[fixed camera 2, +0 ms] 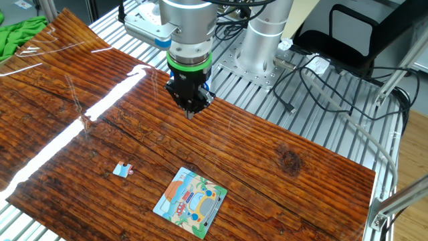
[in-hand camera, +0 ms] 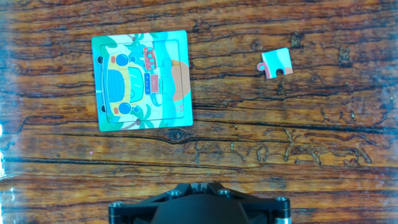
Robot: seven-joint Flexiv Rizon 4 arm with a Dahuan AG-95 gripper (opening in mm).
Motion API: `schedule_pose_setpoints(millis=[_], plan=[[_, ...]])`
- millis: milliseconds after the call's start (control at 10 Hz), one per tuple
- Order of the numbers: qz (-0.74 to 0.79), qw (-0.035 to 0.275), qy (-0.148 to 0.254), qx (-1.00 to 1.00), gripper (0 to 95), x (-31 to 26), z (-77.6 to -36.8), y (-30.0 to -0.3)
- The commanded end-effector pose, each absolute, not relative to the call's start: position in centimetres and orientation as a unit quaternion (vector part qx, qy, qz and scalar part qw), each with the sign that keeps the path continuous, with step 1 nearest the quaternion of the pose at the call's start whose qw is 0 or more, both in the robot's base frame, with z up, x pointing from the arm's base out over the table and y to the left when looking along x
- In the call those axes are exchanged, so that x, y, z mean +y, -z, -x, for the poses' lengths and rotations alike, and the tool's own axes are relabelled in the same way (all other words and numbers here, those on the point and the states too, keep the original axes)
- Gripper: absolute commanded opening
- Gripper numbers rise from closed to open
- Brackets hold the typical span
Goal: Assemble one piece of a puzzle
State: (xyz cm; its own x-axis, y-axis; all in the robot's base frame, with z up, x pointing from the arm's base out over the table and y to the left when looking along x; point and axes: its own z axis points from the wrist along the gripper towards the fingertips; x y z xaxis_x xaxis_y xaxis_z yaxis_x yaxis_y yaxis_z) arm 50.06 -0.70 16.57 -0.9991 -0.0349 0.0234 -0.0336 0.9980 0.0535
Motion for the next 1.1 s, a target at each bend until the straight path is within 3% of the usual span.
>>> schedule_pose_setpoints(millis=[100, 1100], plan=[[-0.023, 0.01, 0.027, -0.999, 0.0, -1.2, -50.4, -16.0], [-0.032, 0.005, 0.033, -0.999, 0.0, -3.8, -53.2, -11.6]])
